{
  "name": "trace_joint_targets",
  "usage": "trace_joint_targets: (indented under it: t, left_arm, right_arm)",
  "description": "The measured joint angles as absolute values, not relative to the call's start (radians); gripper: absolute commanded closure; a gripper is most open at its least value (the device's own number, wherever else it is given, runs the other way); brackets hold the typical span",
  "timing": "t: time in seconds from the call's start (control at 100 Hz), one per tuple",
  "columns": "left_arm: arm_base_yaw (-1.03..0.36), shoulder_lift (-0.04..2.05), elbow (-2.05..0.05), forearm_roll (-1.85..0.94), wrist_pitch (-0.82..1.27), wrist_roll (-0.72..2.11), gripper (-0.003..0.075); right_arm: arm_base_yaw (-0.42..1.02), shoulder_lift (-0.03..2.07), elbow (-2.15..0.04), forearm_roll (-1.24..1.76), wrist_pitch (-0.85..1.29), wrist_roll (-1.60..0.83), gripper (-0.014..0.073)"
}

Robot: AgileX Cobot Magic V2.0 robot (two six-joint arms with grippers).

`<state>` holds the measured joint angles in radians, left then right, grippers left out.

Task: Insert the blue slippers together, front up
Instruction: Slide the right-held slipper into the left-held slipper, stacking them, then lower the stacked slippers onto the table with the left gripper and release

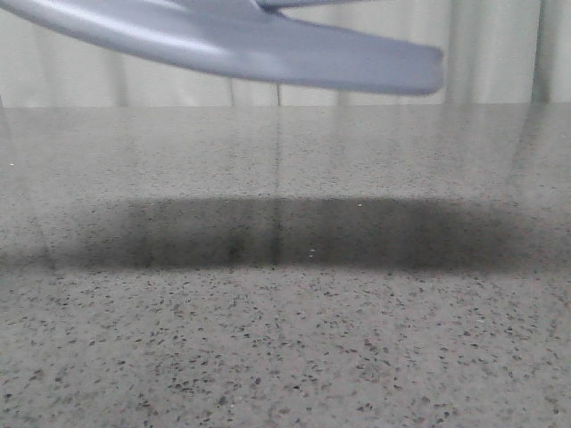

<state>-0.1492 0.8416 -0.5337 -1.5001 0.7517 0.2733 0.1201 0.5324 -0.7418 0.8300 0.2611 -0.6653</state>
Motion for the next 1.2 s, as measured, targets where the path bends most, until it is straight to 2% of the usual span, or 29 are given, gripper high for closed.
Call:
trace_joint_targets:
  t: [1.2]
  left_arm:
    - [-0.149, 1.134, -0.534, -1.501, 0.697, 0.403, 0.0704]
  right_arm:
    - [0.12, 0.528, -0.742, 0.826, 0.291, -0.667, 0.0155]
